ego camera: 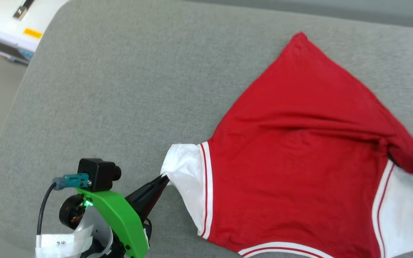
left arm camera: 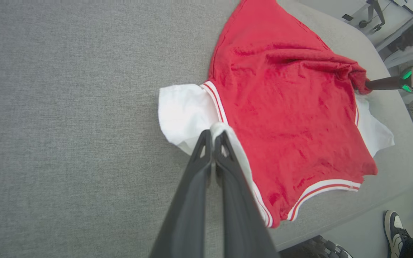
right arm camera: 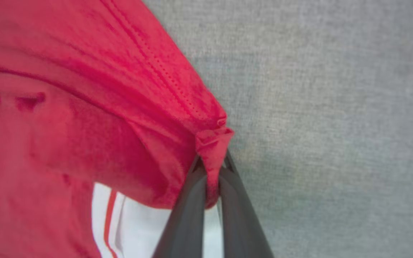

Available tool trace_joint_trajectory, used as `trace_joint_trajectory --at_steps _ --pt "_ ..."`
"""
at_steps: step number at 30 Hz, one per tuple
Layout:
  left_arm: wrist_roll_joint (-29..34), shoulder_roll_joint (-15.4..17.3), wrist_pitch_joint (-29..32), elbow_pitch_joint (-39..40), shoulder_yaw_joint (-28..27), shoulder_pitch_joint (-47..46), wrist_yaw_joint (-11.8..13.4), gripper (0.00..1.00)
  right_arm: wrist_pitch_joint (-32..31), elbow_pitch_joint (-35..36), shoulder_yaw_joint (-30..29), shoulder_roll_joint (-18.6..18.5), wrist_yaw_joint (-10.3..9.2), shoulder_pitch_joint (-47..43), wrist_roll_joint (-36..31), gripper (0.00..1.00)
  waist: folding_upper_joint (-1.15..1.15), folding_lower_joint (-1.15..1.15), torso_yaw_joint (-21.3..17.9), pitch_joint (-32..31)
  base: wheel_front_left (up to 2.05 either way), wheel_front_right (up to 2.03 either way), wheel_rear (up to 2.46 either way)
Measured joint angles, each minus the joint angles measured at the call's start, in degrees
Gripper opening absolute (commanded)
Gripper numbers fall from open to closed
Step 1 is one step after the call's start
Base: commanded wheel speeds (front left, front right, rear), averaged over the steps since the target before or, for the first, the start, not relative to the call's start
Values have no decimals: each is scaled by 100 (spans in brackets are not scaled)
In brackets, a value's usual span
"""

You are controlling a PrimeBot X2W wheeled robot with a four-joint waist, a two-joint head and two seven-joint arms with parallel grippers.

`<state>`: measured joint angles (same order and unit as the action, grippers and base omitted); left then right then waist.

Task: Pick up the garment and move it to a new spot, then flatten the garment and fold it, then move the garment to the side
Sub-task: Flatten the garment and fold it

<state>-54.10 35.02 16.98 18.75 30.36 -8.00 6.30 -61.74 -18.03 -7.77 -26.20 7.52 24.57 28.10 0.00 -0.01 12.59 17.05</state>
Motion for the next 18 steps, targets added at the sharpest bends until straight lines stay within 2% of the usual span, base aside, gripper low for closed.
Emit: trace_joint_trajectory --at_steps 10,18 --pt "-197 -53 -194 -15 -119 300 148 0 -241 1012 -224 127 0 -1666 333 0 0 0 -536 -628 0 0 0" --pt "-254 -162 -335 -58 -136 388 183 0 -331 1583 -456 454 0 -2541 357 0 0 0 -855 -924 0 0 0"
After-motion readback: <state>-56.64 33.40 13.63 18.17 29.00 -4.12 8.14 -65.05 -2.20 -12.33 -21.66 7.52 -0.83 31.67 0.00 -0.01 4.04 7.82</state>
